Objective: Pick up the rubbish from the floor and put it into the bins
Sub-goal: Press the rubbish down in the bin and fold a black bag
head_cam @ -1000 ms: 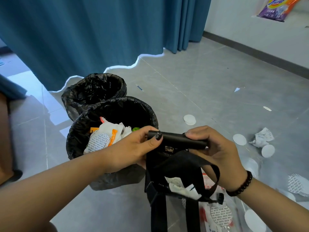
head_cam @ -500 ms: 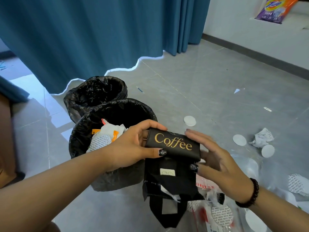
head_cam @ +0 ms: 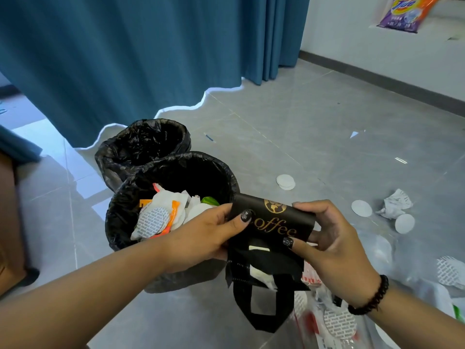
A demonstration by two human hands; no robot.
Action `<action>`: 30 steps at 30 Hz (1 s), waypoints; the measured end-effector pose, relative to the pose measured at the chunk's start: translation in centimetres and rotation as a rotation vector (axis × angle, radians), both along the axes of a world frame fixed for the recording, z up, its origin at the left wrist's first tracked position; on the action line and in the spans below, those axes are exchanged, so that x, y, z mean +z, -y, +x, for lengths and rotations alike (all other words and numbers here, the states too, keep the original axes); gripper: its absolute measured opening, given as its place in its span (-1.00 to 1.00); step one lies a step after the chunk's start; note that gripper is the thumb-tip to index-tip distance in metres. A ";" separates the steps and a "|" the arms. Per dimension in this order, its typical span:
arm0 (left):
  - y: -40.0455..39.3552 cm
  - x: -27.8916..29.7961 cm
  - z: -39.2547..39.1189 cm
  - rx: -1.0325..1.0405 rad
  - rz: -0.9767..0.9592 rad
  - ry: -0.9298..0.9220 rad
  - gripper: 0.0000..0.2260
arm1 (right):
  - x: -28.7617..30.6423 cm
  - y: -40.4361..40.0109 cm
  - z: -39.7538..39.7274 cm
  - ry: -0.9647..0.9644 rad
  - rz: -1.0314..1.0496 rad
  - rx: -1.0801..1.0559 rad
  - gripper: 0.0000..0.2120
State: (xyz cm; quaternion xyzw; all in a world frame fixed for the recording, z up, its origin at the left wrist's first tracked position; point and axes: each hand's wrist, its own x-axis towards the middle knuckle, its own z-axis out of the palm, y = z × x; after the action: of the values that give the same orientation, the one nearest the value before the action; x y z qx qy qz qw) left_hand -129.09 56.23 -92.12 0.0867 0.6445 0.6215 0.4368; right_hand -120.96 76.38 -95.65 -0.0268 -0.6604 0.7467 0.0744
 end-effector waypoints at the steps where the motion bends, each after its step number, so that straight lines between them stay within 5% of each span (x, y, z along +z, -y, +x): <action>1: 0.1 0.1 -0.1 -0.003 0.003 0.042 -0.59 | -0.1 0.2 0.0 -0.022 0.060 -0.005 -0.49; 6: 0.3 0.2 -0.2 0.005 -0.027 0.206 -0.46 | -1.2 0.9 -0.2 -0.245 0.504 -0.040 -0.46; 10: 0.5 -0.1 -0.5 0.118 -0.043 0.143 -0.69 | -1.8 1.3 -0.8 -0.387 0.655 -0.058 -0.66; 14: 1.2 0.1 -0.6 0.134 -0.005 0.080 -0.66 | -1.5 1.1 -1.4 -0.344 0.516 0.034 -0.76; 19: 2.1 0.6 -1.2 0.218 0.094 -0.002 -0.53 | 0.5 0.6 -1.6 -0.135 0.067 0.264 -0.56; 24: 2.9 1.1 -1.6 0.246 0.084 -0.210 -0.49 | 1.0 2.1 -3.2 0.162 -0.170 0.196 -0.26; 30: 5.0 2.0 -2.7 0.268 -0.017 -0.466 -0.52 | 3.7 4.5 -5.2 0.114 -0.017 0.156 -0.69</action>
State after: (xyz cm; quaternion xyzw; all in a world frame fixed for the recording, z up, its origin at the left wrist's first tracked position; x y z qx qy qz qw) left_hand -131.80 51.18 -90.08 0.1374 0.7386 0.6317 0.1911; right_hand -126.15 71.85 -91.94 -0.0185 -0.6573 0.7531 -0.0218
